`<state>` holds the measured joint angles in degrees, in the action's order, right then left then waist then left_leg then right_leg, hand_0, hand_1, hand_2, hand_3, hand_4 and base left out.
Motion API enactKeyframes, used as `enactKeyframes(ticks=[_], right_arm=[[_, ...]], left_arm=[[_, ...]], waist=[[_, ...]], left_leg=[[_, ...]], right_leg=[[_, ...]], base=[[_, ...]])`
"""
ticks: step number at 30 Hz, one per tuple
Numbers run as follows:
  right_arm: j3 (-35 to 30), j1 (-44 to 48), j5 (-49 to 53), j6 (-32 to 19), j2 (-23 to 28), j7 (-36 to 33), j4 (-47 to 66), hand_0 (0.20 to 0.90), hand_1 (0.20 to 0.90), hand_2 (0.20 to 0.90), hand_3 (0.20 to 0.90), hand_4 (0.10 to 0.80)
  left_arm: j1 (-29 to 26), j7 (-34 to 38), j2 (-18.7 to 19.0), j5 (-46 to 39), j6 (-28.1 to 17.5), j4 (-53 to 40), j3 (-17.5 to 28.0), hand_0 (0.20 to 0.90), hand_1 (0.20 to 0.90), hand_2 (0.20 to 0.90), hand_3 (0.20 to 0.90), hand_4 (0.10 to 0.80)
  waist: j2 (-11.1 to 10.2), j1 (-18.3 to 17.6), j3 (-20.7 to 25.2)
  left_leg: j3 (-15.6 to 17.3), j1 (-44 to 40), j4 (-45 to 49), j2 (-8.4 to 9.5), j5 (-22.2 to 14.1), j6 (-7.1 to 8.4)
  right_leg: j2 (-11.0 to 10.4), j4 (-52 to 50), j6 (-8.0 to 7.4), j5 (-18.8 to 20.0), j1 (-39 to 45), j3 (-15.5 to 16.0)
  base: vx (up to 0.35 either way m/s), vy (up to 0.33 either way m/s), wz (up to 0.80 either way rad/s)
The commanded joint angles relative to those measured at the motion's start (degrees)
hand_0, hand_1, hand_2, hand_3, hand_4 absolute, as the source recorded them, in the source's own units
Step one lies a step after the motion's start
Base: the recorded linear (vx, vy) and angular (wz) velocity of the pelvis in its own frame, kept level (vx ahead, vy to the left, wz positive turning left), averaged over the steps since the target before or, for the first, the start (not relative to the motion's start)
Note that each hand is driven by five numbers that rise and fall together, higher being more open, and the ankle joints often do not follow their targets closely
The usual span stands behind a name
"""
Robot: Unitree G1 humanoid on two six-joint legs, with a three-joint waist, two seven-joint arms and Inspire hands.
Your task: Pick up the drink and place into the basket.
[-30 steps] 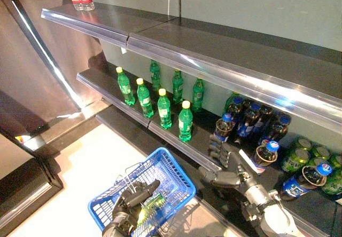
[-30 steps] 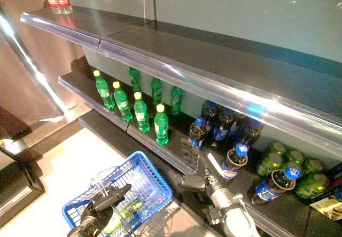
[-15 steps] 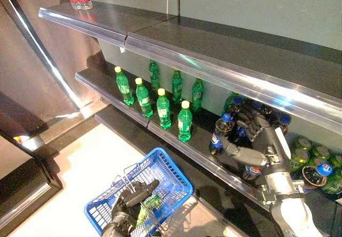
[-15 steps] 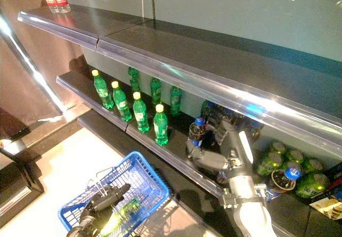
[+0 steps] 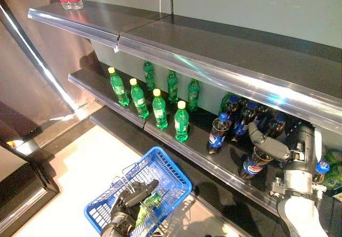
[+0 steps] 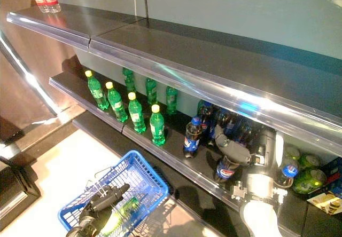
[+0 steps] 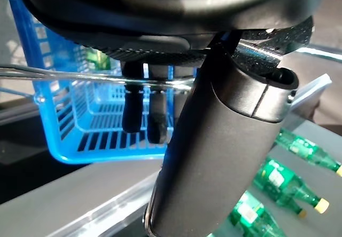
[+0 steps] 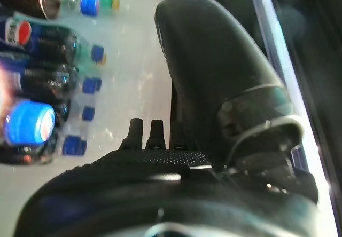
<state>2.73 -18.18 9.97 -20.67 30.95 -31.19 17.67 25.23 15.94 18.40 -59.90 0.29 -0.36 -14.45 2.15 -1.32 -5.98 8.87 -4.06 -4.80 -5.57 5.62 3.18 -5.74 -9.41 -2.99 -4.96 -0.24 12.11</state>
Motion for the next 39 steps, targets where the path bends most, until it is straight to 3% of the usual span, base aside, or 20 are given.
enactKeyframes(ticks=[1,15,24,39], right_arm=[[-3.8,6.6,-4.3,-6.1,-0.1,-3.9,4.7,0.900,0.900,0.900,0.900,0.800],[-0.8,5.0,-2.1,-2.9,0.8,-1.7,1.8,0.900,0.900,0.900,0.900,0.800],[1.2,4.8,-0.2,-2.5,0.9,-4.2,-0.5,0.900,0.900,0.900,0.900,0.800],[4.8,11.4,-2.1,-3.0,2.0,-12.3,-3.2,0.900,0.900,0.900,0.900,0.800]], left_arm=[[-7.5,-4.6,2.1,0.9,-10.5,-12.7,7.8,0.300,0.300,0.300,0.200,0.100],[-6.5,-3.9,3.0,-0.2,-10.3,-13.0,7.3,0.300,0.300,0.300,0.200,0.100],[-6.1,-3.1,4.0,-0.3,-12.1,-13.1,6.1,0.300,0.300,0.300,0.200,0.100],[-11.4,-0.5,4.9,-1.1,-15.5,-13.1,1.7,0.300,0.300,0.300,0.200,0.100]], waist=[[-2.3,-0.2,2.0],[-2.3,-0.2,0.6],[-2.0,0.0,-1.7],[-0.7,0.2,-8.5]], left_leg=[[2.6,-3.6,-0.2,-0.68,-7.1,0.60],[2.9,-3.6,0.6,-0.18,-7.1,0.09],[2.8,-1.8,2.5,0.43,-7.7,-0.45],[1.6,5.0,6.5,1.18,-6.9,-0.78]], right_leg=[[-1.1,14.4,-5.22,6.0,5.8,-2.6],[-1.5,12.9,-5.19,5.5,5.2,-3.0],[-2.2,11.5,-5.42,5.4,3.4,-3.3],[-2.7,9.2,-4.92,6.0,-1.5,-3.9]], base=[[0.000,0.000,0.00],[0.012,0.009,-0.02],[0.006,0.009,-0.03],[-0.066,0.006,0.00]])
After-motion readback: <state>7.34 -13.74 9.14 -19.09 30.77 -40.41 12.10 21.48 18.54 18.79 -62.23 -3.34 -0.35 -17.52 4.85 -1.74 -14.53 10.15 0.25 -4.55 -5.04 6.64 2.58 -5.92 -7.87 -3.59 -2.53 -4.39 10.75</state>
